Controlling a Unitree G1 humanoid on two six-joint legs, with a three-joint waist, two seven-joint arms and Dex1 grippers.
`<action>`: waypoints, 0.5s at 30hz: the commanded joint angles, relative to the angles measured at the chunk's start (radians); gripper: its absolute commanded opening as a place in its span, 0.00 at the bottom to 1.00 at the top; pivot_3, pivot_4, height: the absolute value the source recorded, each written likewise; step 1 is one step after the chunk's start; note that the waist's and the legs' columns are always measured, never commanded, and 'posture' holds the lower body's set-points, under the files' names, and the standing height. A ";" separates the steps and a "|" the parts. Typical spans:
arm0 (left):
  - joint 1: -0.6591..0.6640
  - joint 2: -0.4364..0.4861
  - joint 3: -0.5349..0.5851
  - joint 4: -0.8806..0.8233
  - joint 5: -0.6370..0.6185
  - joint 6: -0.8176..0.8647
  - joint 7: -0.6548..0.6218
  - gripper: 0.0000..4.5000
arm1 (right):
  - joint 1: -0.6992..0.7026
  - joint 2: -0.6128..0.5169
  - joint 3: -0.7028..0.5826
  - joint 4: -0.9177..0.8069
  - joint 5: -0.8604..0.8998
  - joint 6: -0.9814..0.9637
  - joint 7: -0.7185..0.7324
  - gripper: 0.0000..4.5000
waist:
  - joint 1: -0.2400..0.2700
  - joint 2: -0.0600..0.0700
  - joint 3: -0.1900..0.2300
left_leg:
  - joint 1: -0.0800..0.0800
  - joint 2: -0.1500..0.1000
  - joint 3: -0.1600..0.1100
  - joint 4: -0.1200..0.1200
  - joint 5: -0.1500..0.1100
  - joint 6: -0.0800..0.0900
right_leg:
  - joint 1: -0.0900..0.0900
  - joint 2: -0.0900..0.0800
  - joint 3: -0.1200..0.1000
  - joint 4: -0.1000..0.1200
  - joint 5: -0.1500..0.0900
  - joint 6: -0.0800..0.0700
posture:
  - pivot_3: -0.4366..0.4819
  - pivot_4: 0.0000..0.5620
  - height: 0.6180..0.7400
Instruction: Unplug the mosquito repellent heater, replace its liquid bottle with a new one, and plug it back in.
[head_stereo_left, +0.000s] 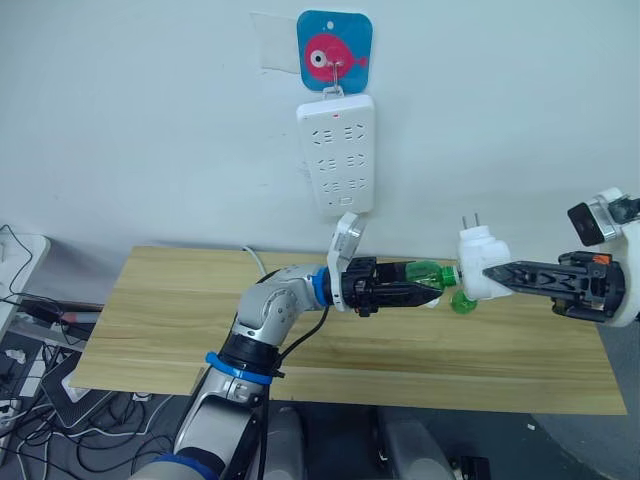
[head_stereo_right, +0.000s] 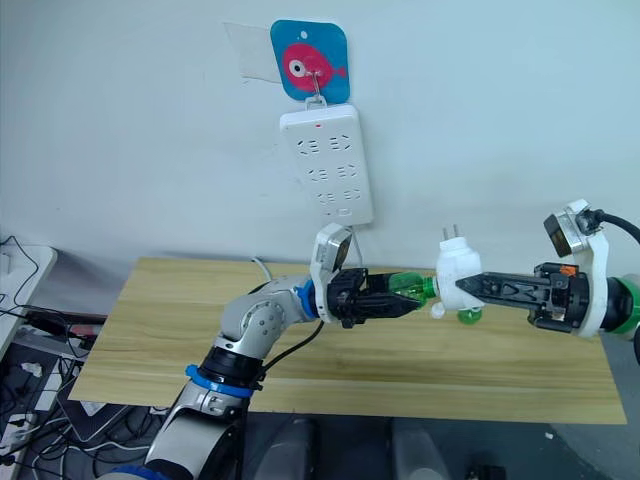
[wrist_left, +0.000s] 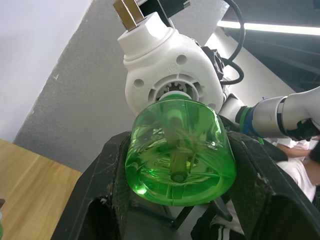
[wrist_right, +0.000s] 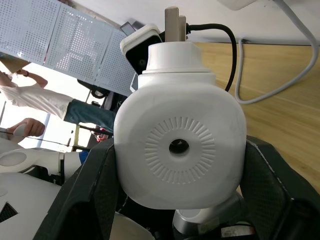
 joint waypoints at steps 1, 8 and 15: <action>-0.017 -0.010 -0.010 -0.026 -0.010 -0.011 -0.007 0.51 | -0.009 0.012 0.002 -0.037 0.027 -0.028 -0.017 0.66 | 0.000 0.000 0.000 | 0.000 0.000 0.000 0.000 0.000 0.000 | 0.000 0.000 0.000 0.000 0.000 0.000 | 0.39 0.39 1.00; -0.014 -0.008 -0.017 -0.034 -0.008 -0.006 -0.014 0.51 | -0.053 0.015 0.048 -0.074 0.027 -0.049 -0.049 0.66 | 0.000 0.000 0.000 | 0.000 0.000 0.000 0.000 0.000 0.000 | 0.000 0.000 0.000 0.000 0.000 0.000 | 0.39 0.39 1.00; -0.015 -0.011 -0.019 -0.027 -0.002 -0.012 -0.019 0.51 | -0.067 -0.009 0.070 -0.069 0.027 -0.041 -0.066 0.66 | -0.001 0.000 0.000 | 0.000 0.000 0.000 0.000 0.000 0.000 | 0.000 0.000 0.000 0.000 0.000 0.000 | 0.38 0.40 1.00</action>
